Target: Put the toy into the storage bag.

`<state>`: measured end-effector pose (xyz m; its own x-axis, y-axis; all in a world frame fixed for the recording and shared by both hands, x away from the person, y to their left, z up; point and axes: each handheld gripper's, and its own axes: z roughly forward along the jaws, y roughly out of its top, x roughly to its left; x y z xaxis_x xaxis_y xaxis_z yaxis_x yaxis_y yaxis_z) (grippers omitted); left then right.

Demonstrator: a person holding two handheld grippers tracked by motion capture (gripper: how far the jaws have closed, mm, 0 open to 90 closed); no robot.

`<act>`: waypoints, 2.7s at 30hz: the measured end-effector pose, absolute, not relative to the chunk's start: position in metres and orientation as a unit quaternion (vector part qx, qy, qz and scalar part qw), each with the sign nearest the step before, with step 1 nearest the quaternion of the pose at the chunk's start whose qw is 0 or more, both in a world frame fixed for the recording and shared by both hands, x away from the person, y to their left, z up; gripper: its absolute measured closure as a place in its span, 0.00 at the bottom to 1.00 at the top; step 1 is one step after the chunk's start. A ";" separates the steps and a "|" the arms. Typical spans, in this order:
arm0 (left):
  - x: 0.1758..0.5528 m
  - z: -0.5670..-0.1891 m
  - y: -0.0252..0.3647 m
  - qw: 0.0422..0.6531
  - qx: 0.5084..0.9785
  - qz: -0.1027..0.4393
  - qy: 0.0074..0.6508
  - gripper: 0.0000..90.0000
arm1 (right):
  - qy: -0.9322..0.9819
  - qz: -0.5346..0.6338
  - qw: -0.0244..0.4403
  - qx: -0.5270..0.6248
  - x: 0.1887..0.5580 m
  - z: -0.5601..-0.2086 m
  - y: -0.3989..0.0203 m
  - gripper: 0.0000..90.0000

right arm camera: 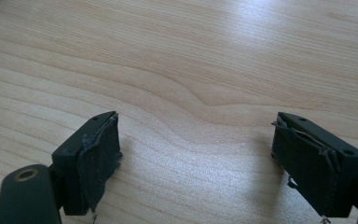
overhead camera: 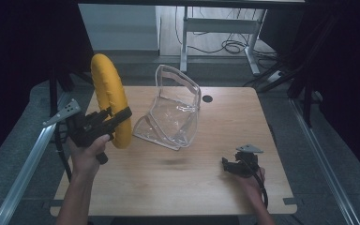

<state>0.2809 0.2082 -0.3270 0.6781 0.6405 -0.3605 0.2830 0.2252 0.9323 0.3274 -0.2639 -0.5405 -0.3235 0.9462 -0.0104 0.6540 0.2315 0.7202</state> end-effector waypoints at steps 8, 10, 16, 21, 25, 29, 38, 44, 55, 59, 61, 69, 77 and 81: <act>0.286 -0.322 0.203 0.689 0.605 0.132 0.377 0.55 | 0.750 0.316 0.232 0.533 0.327 -0.541 -0.264 0.17; 0.288 -0.321 0.202 0.690 0.604 0.132 0.377 0.55 | 0.750 0.316 0.232 0.533 0.327 -0.541 -0.264 0.17; 0.291 -0.318 0.196 0.690 0.605 0.132 0.375 0.55 | 0.749 0.317 0.232 0.533 0.327 -0.541 -0.264 0.17; 0.293 -0.314 0.191 0.690 0.607 0.132 0.371 0.55 | 0.750 0.317 0.232 0.533 0.327 -0.541 -0.264 0.17; 0.295 -0.309 0.187 0.691 0.607 0.133 0.368 0.55 | 0.749 0.317 0.232 0.533 0.327 -0.541 -0.264 0.17; 0.297 -0.306 0.184 0.691 0.609 0.133 0.366 0.55 | 0.749 0.317 0.232 0.533 0.327 -0.541 -0.264 0.17; 0.300 -0.295 0.176 0.693 0.612 0.133 0.357 0.55 | 0.750 0.317 0.232 0.533 0.327 -0.541 -0.264 0.17; 0.300 -0.289 0.169 0.694 0.615 0.135 0.349 0.55 | 0.750 0.317 0.232 0.533 0.327 -0.541 -0.264 0.17; 0.303 -0.282 0.153 0.698 0.619 0.125 0.337 0.55 | 0.750 0.317 0.232 0.532 0.328 -0.541 -0.264 0.17; 0.303 -0.279 0.147 0.699 0.620 0.126 0.332 0.55 | 0.750 0.317 0.232 0.533 0.327 -0.541 -0.264 0.17; 0.304 -0.277 0.145 0.699 0.622 0.126 0.330 0.55 | 0.750 0.317 0.232 0.533 0.327 -0.541 -0.264 0.17; 0.306 -0.271 0.132 0.698 0.630 0.121 0.319 0.55 | 0.750 0.317 0.232 0.533 0.327 -0.541 -0.264 0.17; 0.310 -0.268 0.120 0.696 0.636 0.119 0.313 0.55 | 0.749 0.317 0.232 0.533 0.328 -0.541 -0.264 0.17; 0.312 -0.267 0.114 0.694 0.639 0.117 0.311 0.55 | 0.749 0.317 0.232 0.533 0.328 -0.541 -0.264 0.17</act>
